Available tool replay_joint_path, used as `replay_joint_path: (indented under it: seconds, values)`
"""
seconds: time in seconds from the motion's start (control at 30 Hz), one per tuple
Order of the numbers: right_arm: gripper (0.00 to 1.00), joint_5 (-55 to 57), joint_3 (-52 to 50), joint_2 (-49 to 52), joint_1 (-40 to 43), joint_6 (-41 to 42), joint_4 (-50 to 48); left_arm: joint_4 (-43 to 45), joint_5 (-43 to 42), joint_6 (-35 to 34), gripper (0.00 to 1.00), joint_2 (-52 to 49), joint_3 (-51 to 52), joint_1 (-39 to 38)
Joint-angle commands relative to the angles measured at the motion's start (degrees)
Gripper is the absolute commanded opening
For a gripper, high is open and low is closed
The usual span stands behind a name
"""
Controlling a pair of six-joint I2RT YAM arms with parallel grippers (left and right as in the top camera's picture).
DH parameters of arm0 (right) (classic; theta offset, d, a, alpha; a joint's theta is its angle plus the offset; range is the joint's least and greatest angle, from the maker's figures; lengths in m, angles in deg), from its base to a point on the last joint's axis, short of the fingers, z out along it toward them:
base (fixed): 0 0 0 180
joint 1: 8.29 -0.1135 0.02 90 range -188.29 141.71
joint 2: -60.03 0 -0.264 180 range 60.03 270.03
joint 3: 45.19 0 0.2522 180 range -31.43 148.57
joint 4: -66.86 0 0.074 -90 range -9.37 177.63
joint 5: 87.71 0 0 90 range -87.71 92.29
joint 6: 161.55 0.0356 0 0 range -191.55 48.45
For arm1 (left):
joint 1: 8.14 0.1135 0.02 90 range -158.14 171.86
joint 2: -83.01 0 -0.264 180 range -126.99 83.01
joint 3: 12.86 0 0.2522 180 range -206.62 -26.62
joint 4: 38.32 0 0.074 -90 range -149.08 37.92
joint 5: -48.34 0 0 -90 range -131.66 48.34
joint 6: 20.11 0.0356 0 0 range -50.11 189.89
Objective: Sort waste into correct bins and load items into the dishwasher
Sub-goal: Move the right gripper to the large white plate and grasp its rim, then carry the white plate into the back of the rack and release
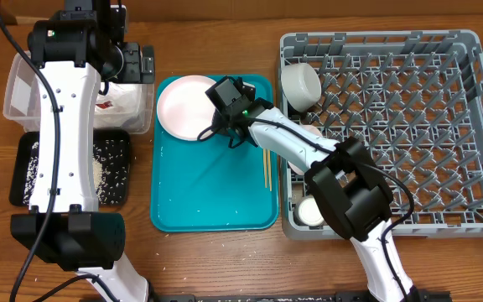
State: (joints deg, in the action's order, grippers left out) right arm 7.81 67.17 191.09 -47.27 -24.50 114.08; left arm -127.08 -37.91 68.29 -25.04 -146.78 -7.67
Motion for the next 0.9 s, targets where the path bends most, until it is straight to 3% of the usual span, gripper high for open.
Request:
replay_joint_path:
  seconds: [0.0, 0.07, 0.13, 0.23, 0.43, 0.67, 0.77, 0.87]
  values:
    - [0.16, -1.9, -0.3, 0.7, 0.1, 1.0, 3.5, 0.2, 0.7, -0.3, 1.0, 0.8, -1.0, -0.1]
    - [0.04, -3.9, 0.1, 0.7, 0.3, 1.0, 7.1, 0.2, 0.7, -0.3, 1.0, 0.8, -1.0, -0.1]
    - [0.04, -5.9, 1.7, 0.6, 1.2, 1.0, 11.7, 0.2, 0.7, -0.3, 1.0, 0.8, -1.0, -0.1]
    - [0.04, -7.7, 4.6, -1.1, 2.6, -6.8, 16.0, 0.2, 0.7, -0.3, 1.0, 0.8, -1.0, -0.1]
    - [0.04, 3.6, 13.5, -10.9, 4.3, -18.4, 25.5, 0.2, 0.7, -0.3, 1.0, 0.8, -1.0, -0.1]
    - [0.04, 37.1, 17.4, -23.6, 4.6, -21.5, 28.2, 0.2, 0.7, -0.3, 1.0, 0.8, -1.0, -0.1]
    - [0.04, 57.7, 17.3, -24.9, 6.1, -26.7, 31.0, 0.2, 0.7, -0.3, 1.0, 0.8, -1.0, -0.1]
    - [0.04, 62.1, 17.1, -24.7, 9.1, -35.3, 35.2, 0.2, 0.7, -0.3, 1.0, 0.8, -1.0, -0.1]
